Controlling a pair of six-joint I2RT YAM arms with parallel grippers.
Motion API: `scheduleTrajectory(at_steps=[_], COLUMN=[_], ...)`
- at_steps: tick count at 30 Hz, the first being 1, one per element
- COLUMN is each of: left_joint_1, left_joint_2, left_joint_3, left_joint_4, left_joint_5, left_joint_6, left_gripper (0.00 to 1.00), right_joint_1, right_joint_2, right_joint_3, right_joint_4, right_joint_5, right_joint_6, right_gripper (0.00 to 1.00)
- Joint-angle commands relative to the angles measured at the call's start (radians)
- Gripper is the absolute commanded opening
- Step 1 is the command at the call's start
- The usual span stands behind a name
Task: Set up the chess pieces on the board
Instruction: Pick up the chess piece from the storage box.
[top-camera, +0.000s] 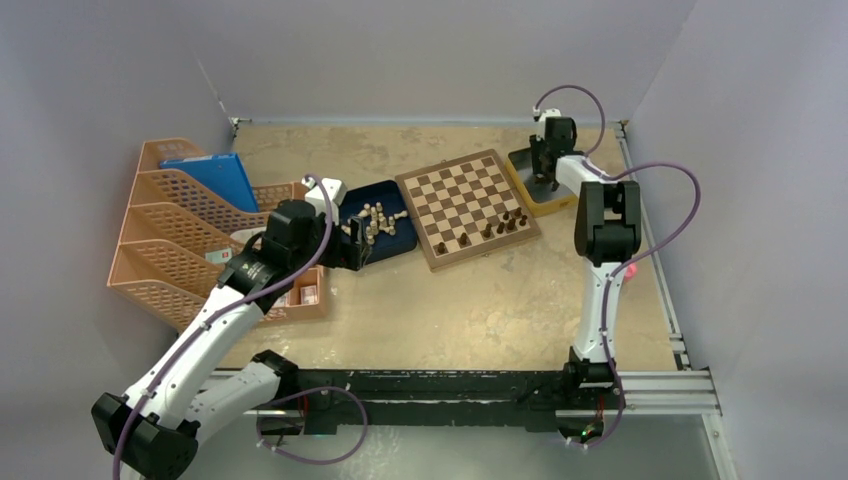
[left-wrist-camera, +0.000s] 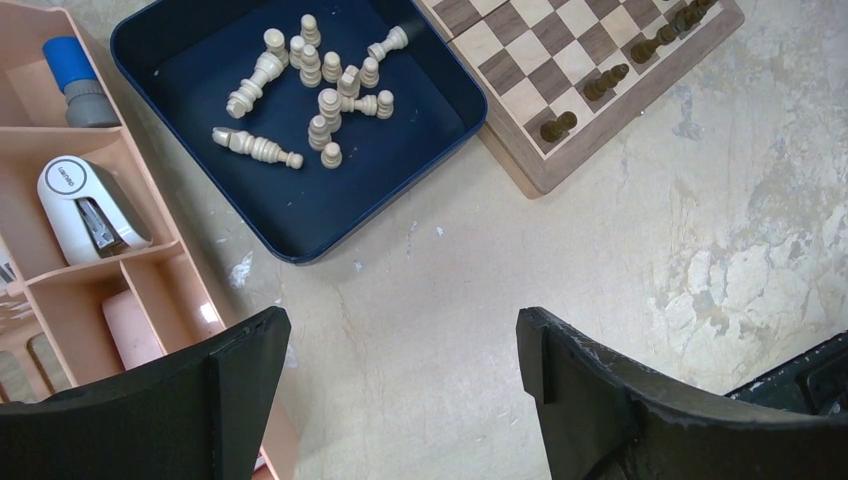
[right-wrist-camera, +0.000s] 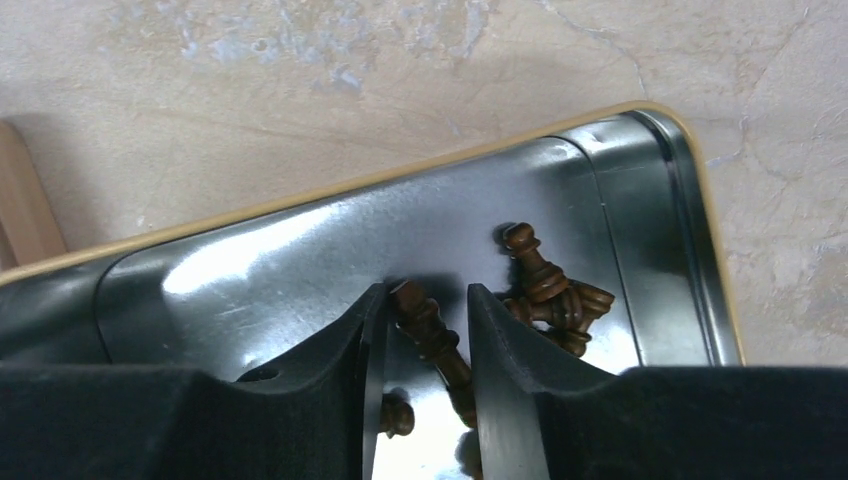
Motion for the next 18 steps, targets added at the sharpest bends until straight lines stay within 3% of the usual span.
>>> scheduleTrajectory(at_steps=[1,13,18], left_joint_1=[-0.004,-0.004,-0.004], left_joint_2=[0.008,-0.003,0.001], left_joint_3=[0.019,0.017,0.02], left_joint_4=[0.036,0.038,0.038], left_joint_5=[-0.005,-0.022,-0.02], left_joint_6=[0.007,0.003,-0.013], left_gripper=[0.84,0.84,0.84], right_joint_1=[-0.028,-0.024,-0.021], right_joint_2=[0.0,-0.06,-0.142], right_joint_3=[0.039,0.053,0.01], right_joint_4=[-0.031,0.003,0.03], right_joint_5=[-0.068,-0.042,-0.018], right_joint_6=[-0.039,0.008,0.063], right_gripper=[0.35,0.13,0.12])
